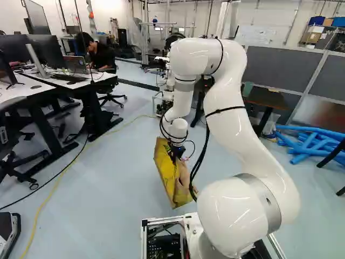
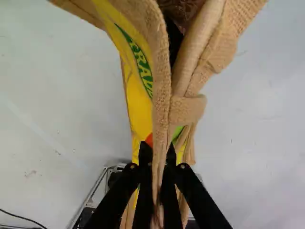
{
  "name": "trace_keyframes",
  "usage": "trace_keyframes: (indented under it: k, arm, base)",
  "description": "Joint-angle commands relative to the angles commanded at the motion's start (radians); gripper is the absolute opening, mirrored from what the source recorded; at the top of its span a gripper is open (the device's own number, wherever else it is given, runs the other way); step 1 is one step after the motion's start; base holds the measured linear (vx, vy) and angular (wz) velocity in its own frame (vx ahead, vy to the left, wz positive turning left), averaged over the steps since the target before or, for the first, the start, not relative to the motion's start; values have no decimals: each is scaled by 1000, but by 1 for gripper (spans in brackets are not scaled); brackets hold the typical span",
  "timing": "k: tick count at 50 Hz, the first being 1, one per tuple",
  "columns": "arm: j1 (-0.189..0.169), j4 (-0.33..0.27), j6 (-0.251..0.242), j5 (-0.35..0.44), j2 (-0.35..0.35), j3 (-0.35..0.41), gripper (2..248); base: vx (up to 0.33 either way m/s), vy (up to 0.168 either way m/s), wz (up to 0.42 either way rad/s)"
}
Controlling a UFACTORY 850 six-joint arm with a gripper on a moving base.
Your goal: Pick up the bag on the ground and place it on the table
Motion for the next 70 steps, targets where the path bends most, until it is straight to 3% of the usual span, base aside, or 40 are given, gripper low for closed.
trace_keyframes:
  k: [27, 52, 70]
  arm:
    - [0, 105, 0, -46, 122, 76, 22]
    - [-5, 79, 0, -138, 224, 112, 22]
    - [-11, 72, 0, -158, 298, 136, 22]
  base:
    - [0, 0, 0]
    - [0, 0, 0]
    - [0, 0, 0]
